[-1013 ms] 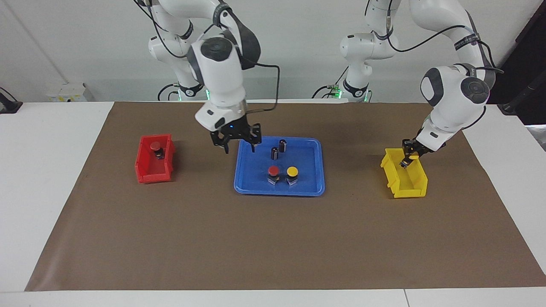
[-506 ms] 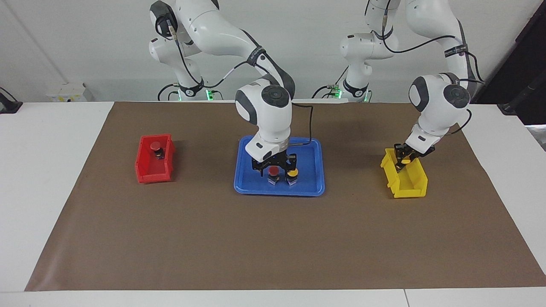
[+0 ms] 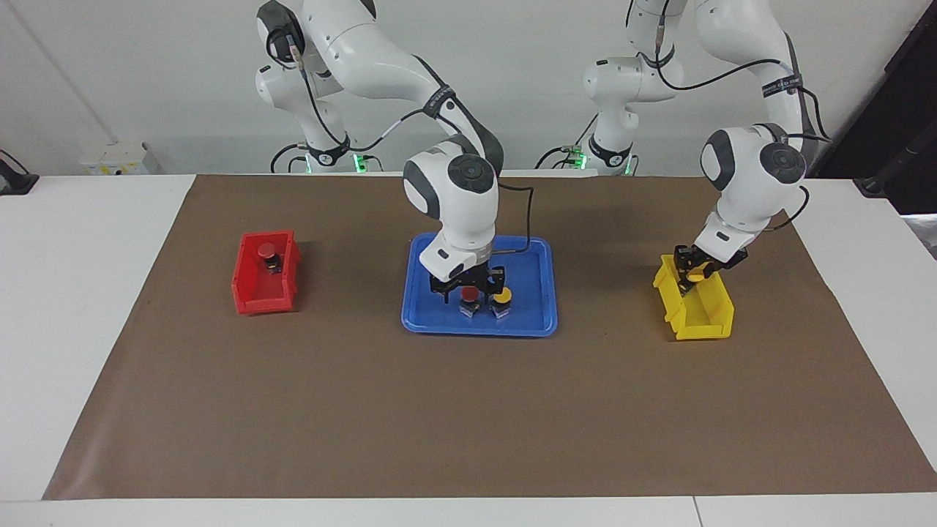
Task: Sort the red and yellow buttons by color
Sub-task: 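Grasp the remaining red button on the tray with the right gripper, then carry the red button to the red bin while the left gripper reaches yellow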
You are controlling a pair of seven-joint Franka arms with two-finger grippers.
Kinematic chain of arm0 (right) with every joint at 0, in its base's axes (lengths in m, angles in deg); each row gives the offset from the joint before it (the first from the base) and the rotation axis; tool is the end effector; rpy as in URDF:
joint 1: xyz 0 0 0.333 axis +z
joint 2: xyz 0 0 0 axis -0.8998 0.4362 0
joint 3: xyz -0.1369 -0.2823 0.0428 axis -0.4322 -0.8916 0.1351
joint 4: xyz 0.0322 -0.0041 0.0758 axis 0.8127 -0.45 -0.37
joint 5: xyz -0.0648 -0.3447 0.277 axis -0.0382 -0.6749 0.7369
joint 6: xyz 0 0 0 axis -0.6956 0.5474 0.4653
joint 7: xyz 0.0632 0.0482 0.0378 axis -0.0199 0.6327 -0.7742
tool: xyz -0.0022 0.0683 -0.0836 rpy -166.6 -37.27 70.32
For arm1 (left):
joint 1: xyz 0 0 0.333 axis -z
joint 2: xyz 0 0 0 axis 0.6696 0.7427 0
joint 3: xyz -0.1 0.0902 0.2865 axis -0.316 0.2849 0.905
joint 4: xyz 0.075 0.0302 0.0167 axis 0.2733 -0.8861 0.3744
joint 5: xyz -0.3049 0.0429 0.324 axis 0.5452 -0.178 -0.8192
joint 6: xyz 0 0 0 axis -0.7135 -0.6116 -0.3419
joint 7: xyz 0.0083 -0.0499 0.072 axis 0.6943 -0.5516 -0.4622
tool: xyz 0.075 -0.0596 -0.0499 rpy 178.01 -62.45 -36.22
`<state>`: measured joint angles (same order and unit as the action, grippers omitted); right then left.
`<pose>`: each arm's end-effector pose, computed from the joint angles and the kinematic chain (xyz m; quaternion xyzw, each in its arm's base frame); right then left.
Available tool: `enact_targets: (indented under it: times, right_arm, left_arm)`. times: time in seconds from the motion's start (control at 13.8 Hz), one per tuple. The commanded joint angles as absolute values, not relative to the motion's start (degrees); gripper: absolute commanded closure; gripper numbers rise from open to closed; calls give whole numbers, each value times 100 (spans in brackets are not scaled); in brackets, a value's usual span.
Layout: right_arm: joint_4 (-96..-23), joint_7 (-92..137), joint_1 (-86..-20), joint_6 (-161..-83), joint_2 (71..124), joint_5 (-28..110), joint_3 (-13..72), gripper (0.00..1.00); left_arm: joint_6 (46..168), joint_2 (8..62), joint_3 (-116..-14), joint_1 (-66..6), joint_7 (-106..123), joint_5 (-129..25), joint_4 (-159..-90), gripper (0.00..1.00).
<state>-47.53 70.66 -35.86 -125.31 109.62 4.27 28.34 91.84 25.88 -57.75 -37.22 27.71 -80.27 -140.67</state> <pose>0.6115 0.4063 0.3316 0.9992 -0.0294 0.0250 0.0063 0.5725 -0.0071 0.3446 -0.9978 0.0573 0.0266 0.0207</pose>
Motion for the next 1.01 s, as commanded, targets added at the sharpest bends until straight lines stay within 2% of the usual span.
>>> enact_targets:
  times: [0.0, 0.07, 0.43, 0.65, 0.94]
  right_arm:
    - [-5132, 7114, -3619, -12812, 10746, 406, 2870, 17]
    - [-5150, 7114, -3619, -12822, 10738, 406, 2870, 18]
    - [-5220, 7088, -3610, -12822, 10720, 415, 2878, 29]
    - [-5247, 7088, -3601, -12813, 10694, 424, 2931, 35]
    - [-5212, 7070, -3636, -12856, 10711, 485, 2931, 70]
  left_arm:
    - [8073, 2605, -5838, -3703, 2802, -8122, -13131, 10]
    - [7799, 2615, -5838, -3590, 2811, -8122, -12875, 0]
    - [5840, 2544, -5847, -3404, 2820, -8131, -11074, 0]
    - [5433, 2527, -5952, -3369, 2855, -8131, -10545, 0]
    - [5440, 2509, -6032, -3290, 2916, -8131, -10561, 0]
